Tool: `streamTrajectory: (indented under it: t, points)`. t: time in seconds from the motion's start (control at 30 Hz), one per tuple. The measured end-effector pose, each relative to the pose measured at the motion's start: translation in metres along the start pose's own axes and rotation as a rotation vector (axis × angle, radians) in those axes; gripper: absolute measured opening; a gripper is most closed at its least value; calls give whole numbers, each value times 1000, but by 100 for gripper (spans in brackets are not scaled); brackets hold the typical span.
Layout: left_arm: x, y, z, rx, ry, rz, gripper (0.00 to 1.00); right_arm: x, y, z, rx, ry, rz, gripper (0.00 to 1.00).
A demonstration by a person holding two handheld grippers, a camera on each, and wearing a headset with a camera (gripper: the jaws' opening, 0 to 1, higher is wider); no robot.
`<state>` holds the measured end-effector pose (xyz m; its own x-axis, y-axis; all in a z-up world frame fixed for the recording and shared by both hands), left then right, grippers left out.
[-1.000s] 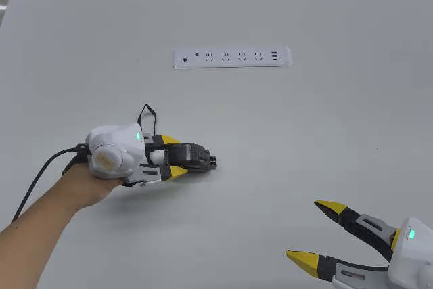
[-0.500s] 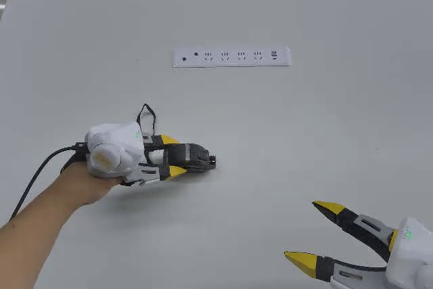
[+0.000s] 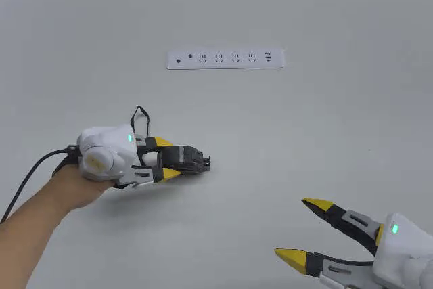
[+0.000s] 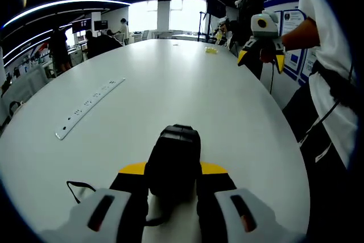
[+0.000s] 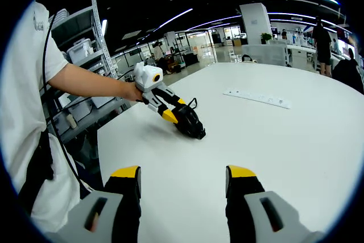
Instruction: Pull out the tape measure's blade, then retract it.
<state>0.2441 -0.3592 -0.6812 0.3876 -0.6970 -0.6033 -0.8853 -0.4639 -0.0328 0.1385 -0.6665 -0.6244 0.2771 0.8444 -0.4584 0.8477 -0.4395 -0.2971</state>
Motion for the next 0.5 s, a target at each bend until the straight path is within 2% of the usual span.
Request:
streamTrajectory:
  t: [0.2,0.5]
  points:
    - [1,-1,1,-1,-3,4,29,13,7,-8,-47,-12,-36,59]
    - [1,-1,1,-1,0,1,29,29,20,-11,-104,-48,-74,56]
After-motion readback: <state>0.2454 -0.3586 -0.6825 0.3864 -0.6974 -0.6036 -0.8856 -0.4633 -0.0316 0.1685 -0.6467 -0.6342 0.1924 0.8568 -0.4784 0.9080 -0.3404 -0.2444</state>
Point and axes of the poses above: the centre of the closed fingertips' face, and the gripper's own axes: x roughly forward along the fingers, y roughly to its right, z roughly out of its underside, the point moved 8 cm from there along -x, roughly backward along the fingers, and after that the axes turned 6 degrees about -z, right-handed, at the moved point
